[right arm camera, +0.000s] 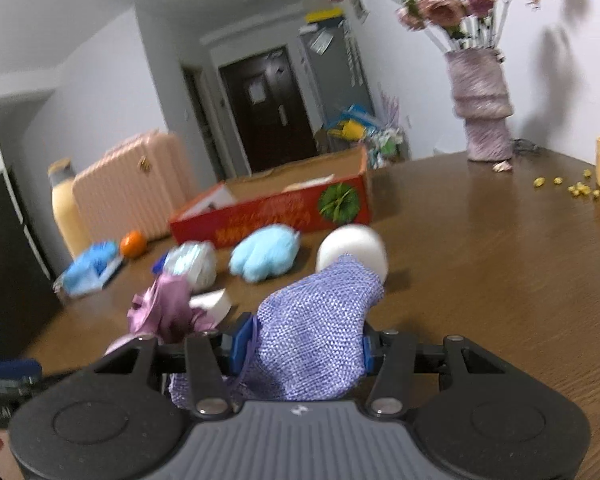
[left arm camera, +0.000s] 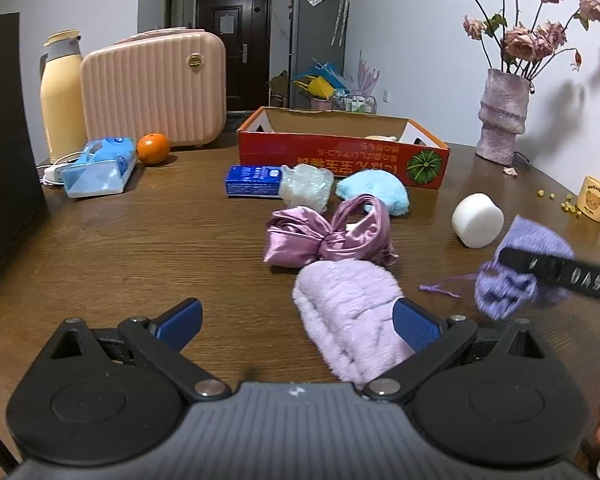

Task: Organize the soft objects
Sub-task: 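Lift the purple burlap bag off the table with the right tool, then close the left tool on the lavender fuzzy towel while the right tool holds the bag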

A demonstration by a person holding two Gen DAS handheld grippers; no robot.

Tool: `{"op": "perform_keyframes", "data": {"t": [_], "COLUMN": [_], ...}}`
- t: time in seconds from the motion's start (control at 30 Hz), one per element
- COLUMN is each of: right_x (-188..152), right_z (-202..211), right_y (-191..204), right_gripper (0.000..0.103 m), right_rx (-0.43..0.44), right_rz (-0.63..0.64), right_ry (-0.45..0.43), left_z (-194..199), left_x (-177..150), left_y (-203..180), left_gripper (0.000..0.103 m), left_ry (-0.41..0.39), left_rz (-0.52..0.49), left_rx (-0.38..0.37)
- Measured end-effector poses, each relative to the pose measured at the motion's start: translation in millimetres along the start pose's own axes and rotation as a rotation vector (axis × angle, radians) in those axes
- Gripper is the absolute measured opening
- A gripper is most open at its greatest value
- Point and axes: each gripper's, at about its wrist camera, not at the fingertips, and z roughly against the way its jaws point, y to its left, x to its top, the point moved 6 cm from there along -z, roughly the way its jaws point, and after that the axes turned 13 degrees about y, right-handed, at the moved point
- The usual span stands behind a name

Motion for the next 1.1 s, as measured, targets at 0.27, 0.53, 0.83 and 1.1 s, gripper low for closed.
{"op": "perform_keyframes", "data": {"t": [0.27, 0.53, 0.83, 1.1], "right_x": [13, 9, 8, 7], "right_z": [2, 2, 3, 2], "right_y": [-41, -46, -45, -44], "right_gripper": [0.049, 0.05, 0.05, 0.05], "right_rx": [0.009, 0.014, 0.028, 0.03], "right_rz": [-0.113, -0.141, -0.146, -0.138], "right_ry": [-0.04, -0.045, -0.046, -0.045], "left_z": [-15, -35, -57, -68], "left_x": [7, 12, 11, 10], "left_y": [-27, -49, -57, -49], "left_gripper": [0.103, 0.103, 0.103, 0.091], "left_ry": [0.024, 0.047, 0.089, 0.118], "left_rz": [-0.036, -0.058, -0.075, -0.047], "left_rx": [-0.009, -0.004, 0.033, 0.048]}}
